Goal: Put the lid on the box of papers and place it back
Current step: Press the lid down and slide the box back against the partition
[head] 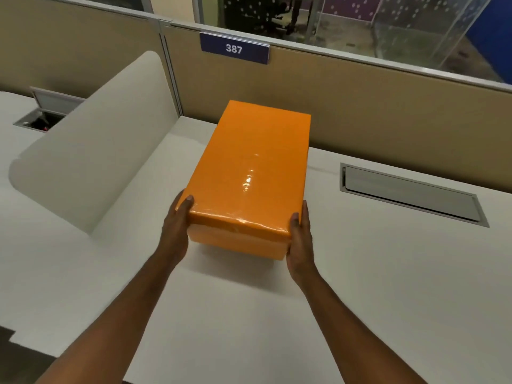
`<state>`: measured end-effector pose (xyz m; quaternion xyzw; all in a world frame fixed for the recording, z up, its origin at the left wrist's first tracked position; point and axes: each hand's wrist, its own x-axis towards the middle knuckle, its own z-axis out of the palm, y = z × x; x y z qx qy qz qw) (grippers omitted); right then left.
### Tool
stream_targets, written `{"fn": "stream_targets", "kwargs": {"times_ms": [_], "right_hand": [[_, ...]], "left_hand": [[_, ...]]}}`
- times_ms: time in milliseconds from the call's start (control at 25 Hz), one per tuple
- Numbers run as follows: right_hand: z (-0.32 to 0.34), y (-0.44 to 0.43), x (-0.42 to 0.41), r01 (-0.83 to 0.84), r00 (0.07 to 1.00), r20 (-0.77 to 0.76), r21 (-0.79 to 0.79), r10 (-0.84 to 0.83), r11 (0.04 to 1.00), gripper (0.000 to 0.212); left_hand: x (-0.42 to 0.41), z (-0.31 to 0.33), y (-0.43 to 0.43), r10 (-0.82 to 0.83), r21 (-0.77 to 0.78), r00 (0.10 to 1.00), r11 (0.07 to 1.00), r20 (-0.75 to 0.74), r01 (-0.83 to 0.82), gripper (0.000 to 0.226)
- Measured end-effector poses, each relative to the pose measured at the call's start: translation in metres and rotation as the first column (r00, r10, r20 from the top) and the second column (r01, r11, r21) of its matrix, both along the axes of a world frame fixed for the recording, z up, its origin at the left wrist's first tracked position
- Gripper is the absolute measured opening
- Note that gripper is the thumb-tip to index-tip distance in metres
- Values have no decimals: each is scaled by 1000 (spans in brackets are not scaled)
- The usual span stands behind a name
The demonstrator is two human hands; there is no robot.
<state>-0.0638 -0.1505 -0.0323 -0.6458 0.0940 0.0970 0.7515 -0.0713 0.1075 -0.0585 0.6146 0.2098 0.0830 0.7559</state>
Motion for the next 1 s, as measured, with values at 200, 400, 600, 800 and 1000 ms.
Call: {"fn": "stream_targets", "kwargs": {"times_ms": [200, 400, 600, 800, 1000], "right_hand": [[5, 83, 47, -60, 998, 17, -23, 60, 998, 70], [1, 141, 82, -118, 993, 19, -87, 120, 989, 74], [-12, 183, 102, -155, 987, 18, -134, 159, 979, 77], [-22, 204, 114, -191, 980, 12, -213, 198, 958, 76], [-28, 214, 128, -196, 977, 20, -298, 211, 934, 70]], "left_hand": [[40, 3, 85, 47, 34, 999, 998, 17, -48, 57], [68, -1, 139, 93, 34, 996, 995, 6, -93, 53], [92, -8, 182, 120, 44, 993, 992, -11, -119, 41], [105, -19, 204, 155, 41, 988, 987, -10, -154, 33], [119, -29, 213, 193, 73, 981, 979, -30, -191, 56]]}}
